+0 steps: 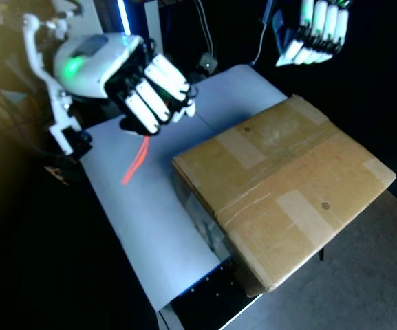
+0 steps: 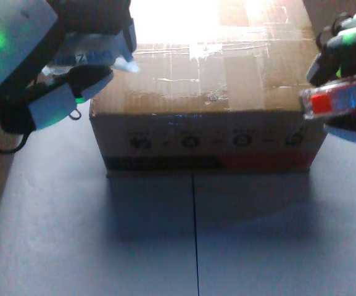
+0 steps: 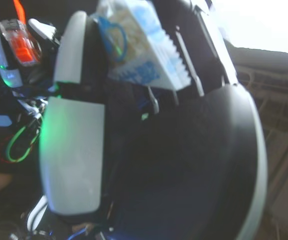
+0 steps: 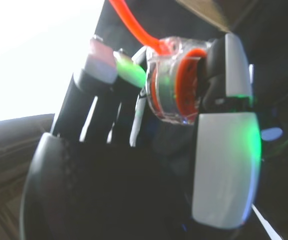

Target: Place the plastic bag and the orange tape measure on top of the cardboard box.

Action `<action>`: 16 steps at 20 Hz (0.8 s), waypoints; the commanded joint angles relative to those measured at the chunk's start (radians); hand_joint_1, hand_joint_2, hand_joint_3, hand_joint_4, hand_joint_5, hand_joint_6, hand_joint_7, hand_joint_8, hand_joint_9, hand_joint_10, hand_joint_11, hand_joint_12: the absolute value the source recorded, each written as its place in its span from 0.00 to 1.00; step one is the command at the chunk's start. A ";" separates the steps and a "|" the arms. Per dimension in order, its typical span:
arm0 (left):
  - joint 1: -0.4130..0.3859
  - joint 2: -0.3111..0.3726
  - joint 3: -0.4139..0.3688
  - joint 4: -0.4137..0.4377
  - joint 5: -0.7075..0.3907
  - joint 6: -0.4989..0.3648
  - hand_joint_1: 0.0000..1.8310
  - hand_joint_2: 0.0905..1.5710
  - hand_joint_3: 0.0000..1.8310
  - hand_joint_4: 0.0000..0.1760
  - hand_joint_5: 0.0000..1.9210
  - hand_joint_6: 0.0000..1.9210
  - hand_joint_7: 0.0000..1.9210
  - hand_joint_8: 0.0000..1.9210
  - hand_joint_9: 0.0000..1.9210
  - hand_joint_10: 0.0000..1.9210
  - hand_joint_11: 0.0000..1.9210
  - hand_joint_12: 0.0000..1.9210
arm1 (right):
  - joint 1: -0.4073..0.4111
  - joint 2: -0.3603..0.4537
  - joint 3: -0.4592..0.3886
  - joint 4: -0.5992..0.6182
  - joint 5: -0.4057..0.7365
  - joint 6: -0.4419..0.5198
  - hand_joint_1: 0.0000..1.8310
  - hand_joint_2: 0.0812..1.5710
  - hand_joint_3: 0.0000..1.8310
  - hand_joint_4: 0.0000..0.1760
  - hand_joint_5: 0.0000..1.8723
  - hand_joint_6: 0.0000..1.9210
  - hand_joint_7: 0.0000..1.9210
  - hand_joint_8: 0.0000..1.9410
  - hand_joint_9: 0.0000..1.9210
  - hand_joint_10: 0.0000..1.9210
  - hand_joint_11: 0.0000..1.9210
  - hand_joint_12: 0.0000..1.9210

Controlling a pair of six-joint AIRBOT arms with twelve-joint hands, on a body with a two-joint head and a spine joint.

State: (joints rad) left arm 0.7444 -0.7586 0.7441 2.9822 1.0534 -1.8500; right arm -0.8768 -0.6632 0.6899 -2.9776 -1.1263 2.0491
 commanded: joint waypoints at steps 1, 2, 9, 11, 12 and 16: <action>-0.032 -0.019 0.016 0.030 0.106 0.006 0.74 0.74 0.00 0.00 0.39 0.59 0.54 0.57 0.34 0.80 0.32 0.91 | 0.028 0.002 0.012 -0.033 -0.121 0.005 0.68 0.71 0.01 0.00 0.56 0.41 0.44 0.73 0.62 1.00 0.66 1.00; -0.053 -0.039 0.035 0.030 0.087 0.006 0.74 0.74 0.00 0.00 0.39 0.59 0.54 0.57 0.34 0.80 0.32 0.91 | 0.045 -0.002 0.025 -0.033 -0.114 0.005 0.68 0.71 0.01 0.00 0.56 0.41 0.44 0.73 0.62 1.00 0.66 1.00; -0.179 -0.151 0.161 0.030 -0.042 0.006 0.74 0.74 0.00 0.00 0.39 0.59 0.54 0.57 0.34 0.80 0.32 0.91 | 0.210 -0.117 0.164 -0.034 -0.008 0.004 0.68 0.71 0.01 0.00 0.56 0.41 0.44 0.73 0.62 1.00 0.66 1.00; -0.207 -0.180 0.194 0.030 -0.074 0.006 0.74 0.74 0.00 0.00 0.39 0.59 0.54 0.57 0.34 0.80 0.32 0.91 | 0.243 -0.148 0.200 -0.034 0.017 0.004 0.68 0.71 0.01 0.00 0.56 0.41 0.44 0.73 0.62 1.00 0.66 1.00; -0.221 -0.196 0.214 0.030 -0.086 0.006 0.74 0.74 0.00 0.00 0.39 0.59 0.54 0.57 0.34 0.80 0.32 0.91 | 0.268 -0.171 0.226 -0.034 0.037 0.004 0.68 0.71 0.01 0.00 0.56 0.41 0.44 0.73 0.62 1.00 0.66 1.00; -0.268 -0.270 0.301 0.030 -0.154 0.006 0.74 0.74 0.00 0.00 0.39 0.59 0.52 0.59 0.34 0.80 0.32 0.91 | 0.307 -0.234 0.310 -0.034 0.065 0.004 0.71 0.69 0.00 0.00 0.60 0.33 0.49 0.65 0.53 0.81 0.51 0.95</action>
State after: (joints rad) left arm 0.4938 -1.0271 1.0485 2.9826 0.7959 -1.8473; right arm -0.5880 -0.9001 1.0000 -2.9776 -0.9478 2.0491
